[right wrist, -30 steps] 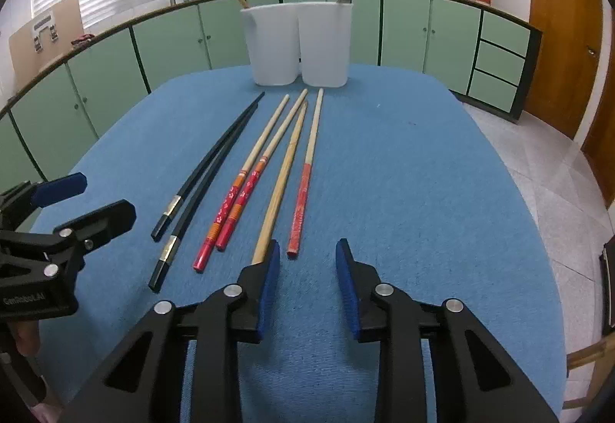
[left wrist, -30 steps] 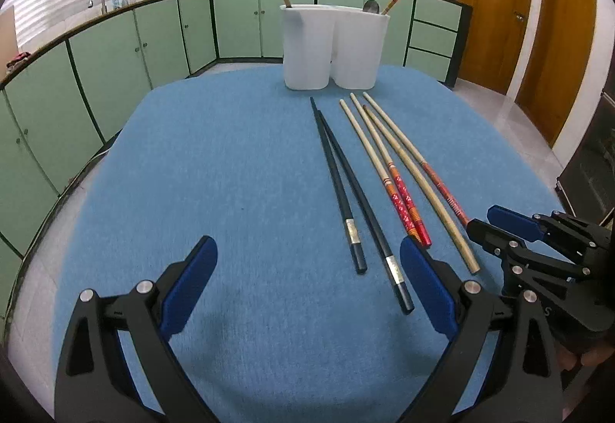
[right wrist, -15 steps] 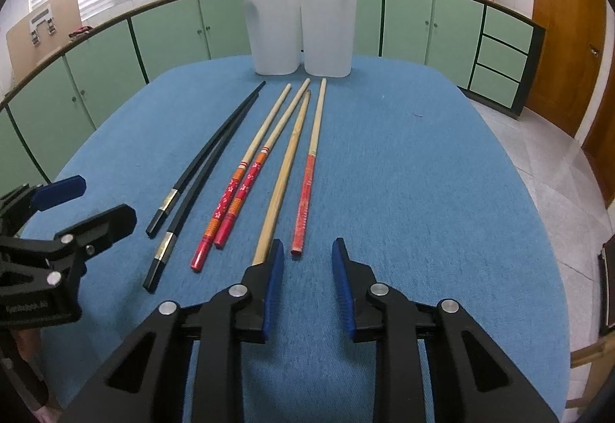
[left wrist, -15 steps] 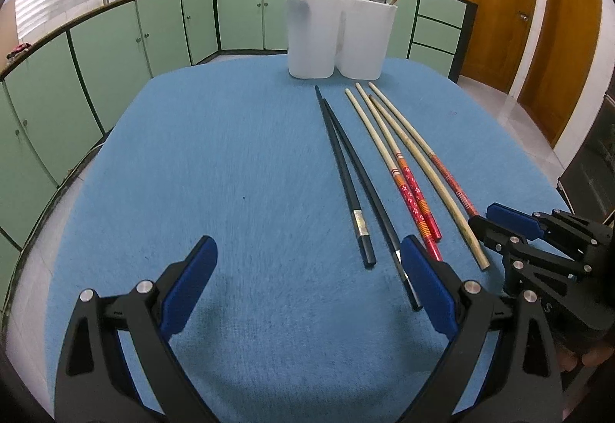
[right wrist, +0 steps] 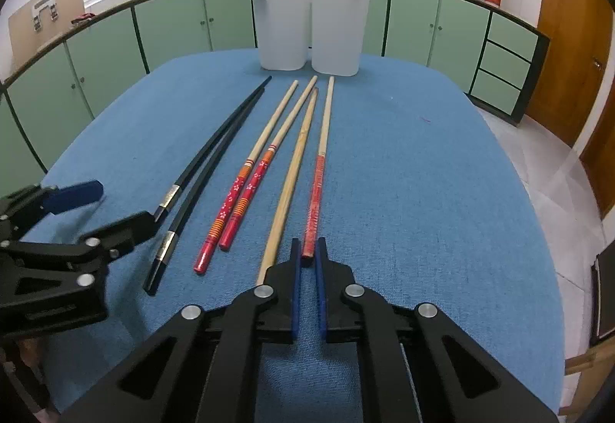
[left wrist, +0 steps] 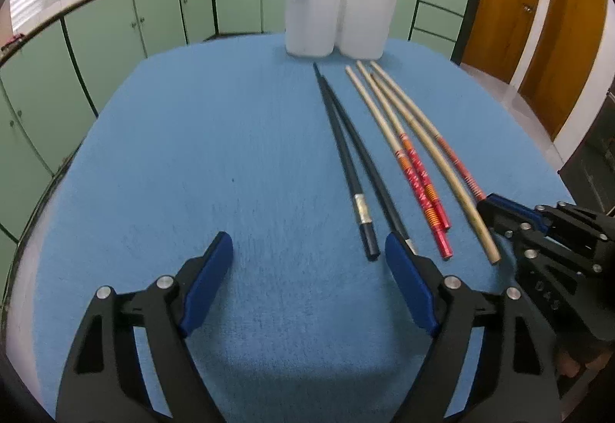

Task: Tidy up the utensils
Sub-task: 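Grasp a black chopstick with the left tool while the right tool grasps a plain wooden chopstick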

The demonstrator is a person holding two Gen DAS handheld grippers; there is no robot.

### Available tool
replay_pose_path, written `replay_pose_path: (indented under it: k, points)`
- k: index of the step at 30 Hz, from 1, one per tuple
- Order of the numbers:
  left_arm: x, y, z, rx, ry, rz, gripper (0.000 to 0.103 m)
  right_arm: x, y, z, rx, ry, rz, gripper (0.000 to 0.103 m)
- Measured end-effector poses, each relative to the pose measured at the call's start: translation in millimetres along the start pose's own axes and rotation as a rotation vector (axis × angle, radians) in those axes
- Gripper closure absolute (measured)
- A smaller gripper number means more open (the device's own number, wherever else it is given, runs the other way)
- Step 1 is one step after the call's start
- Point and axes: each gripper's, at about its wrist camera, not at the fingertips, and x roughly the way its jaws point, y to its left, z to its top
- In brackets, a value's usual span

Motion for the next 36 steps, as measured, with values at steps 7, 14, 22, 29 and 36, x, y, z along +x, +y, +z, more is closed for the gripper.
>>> replay_pose_path:
  k: [7,14,22,29,36]
  points:
    - [7,-6,2,0.015,0.018,0.018,0.024,0,-1,0,0.016,0.0,0.017,0.096]
    - [8,-15,4,0.022,0.015,0.031,0.043,2,-3,1,0.025,0.003,0.025,0.096]
    - [5,-29,5,0.051,0.001,0.001,0.096,1,-4,0,0.026,0.002,0.024,0.097]
    - [3,-28,4,0.032,-0.006,0.003,0.097,1,-6,1,0.048,0.0,0.034,0.097]
    - [-19,-26,5,0.054,-0.063,0.028,0.097,-9,-16,6,0.084,-0.027,0.032,0.097]
